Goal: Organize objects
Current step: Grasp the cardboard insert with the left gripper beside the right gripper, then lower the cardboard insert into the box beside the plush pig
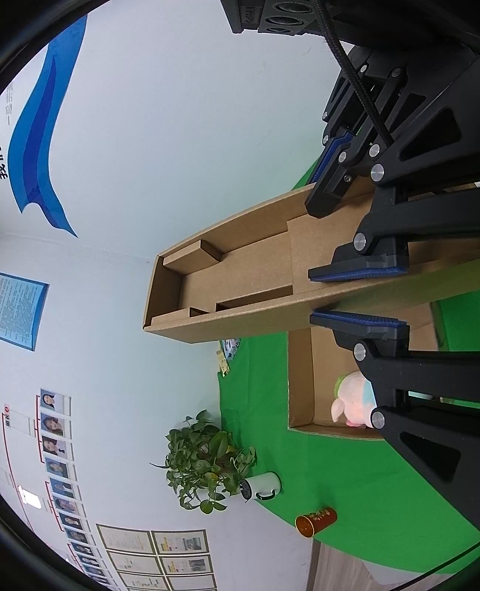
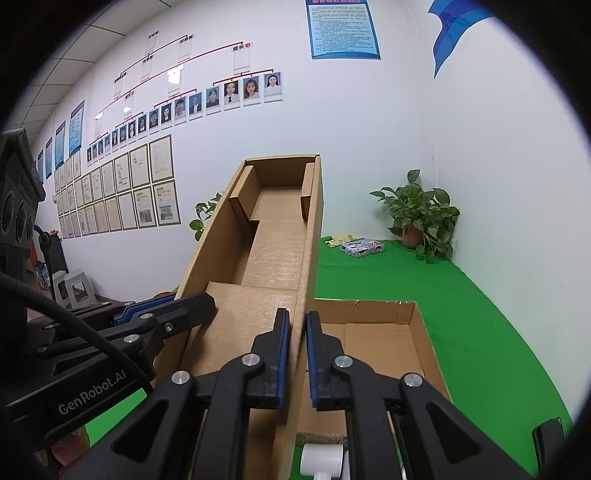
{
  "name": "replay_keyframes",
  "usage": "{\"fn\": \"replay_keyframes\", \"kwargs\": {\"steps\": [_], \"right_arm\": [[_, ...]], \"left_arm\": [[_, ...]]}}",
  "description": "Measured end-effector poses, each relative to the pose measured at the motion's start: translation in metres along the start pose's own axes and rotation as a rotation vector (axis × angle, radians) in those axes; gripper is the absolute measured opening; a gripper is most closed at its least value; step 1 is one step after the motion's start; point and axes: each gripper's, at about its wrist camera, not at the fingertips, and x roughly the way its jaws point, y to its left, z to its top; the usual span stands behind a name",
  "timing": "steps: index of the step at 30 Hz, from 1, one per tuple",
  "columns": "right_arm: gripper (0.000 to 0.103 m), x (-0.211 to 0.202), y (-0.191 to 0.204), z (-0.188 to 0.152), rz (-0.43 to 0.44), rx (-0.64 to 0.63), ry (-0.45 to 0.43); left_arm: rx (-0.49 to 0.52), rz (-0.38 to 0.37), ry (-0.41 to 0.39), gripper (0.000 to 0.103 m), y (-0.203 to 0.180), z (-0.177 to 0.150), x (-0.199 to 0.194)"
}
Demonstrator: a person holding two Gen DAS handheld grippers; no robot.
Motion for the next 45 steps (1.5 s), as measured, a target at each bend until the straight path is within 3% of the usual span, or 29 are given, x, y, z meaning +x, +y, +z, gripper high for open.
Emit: {"fn": "replay_keyframes", "kwargs": {"steps": [12,21,34,38,40,45], "right_arm": [[0.008,0.065,-0.023,-0.004,0.034,0.043,0.073],[0.008,0.117,-0.036,-0.017,0.044,0.075,0.162],[0.008,0.204,-0.05,-0.084,0.087,0.166,0.374],[0.009,0.219,-0.052,-0.095,0.088,0.191,0.424],[0.009,0.222,-0.052,-0.093,0.089,0.187,0.435],[0.008,0.233,-0.049,-0.101,0.093,0.197,0.559]], "left_arm": [[-0.009,0.038,0.094,0.012,0.033,0.002,0.107],[-0.021,0.055,0.195,0.012,0.062,-0.022,0.192],[-0.061,0.148,0.454,0.011,0.117,-0.116,0.33],[-0.114,0.145,0.483,0.01,0.126,-0.14,0.347],[-0.094,0.163,0.47,0.011,0.124,-0.143,0.348],[-0.107,0.135,0.462,0.011,0.126,-0.142,0.335]]}}
